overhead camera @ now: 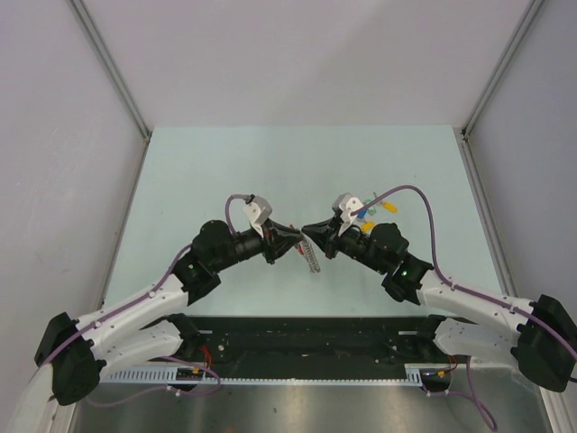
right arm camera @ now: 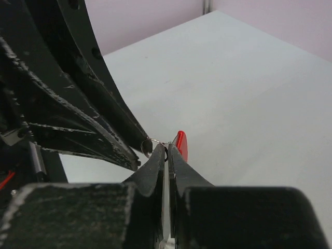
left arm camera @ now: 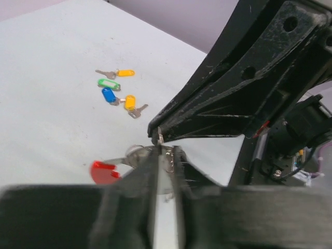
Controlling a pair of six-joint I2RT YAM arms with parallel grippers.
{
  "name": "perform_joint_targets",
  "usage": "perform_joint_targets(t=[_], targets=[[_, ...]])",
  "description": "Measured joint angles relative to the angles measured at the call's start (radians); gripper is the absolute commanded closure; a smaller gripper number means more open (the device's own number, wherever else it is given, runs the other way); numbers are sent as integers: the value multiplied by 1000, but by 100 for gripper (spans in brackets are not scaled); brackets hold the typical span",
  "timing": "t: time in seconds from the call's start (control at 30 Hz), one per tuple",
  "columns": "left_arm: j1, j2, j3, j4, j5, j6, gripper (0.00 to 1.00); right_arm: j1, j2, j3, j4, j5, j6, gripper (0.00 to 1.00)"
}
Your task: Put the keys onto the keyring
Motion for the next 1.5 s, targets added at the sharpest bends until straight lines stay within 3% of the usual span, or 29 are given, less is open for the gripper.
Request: perform_joint_targets(t=[0.13, 0.2, 0.4, 0.57, 0.73, 0.97, 1.13, 1.43, 1.5], targets=[[-2, -1, 34, -61, -15, -3, 33, 4, 0, 22, -57, 37, -60, 100], [-3, -2, 76, -129, -36, 5, 26, 8, -2, 43, -95, 64, -102, 100], [-3, -3, 257, -352, -114, 59, 17, 16, -29, 115, -212, 160, -224, 100], [3, 12, 414, -537, -122, 187, 10, 16, -70, 150, -282, 191, -301, 100], [97, 32, 465, -576, -19, 286, 0, 18, -81, 180, -352, 184, -372, 100], [178, 41, 391, -494, 163, 379, 0, 19, -89, 208, -423, 146, -446, 100], [181, -27, 276, -459, 222, 433, 3, 19, -94, 212, -440, 83, -455, 100], [182, -52, 235, -377, 309, 469, 7, 46, -78, 212, -425, 8, -383, 100], [182, -50, 231, -372, 319, 470, 12, 76, -69, 213, -425, 25, -367, 100]])
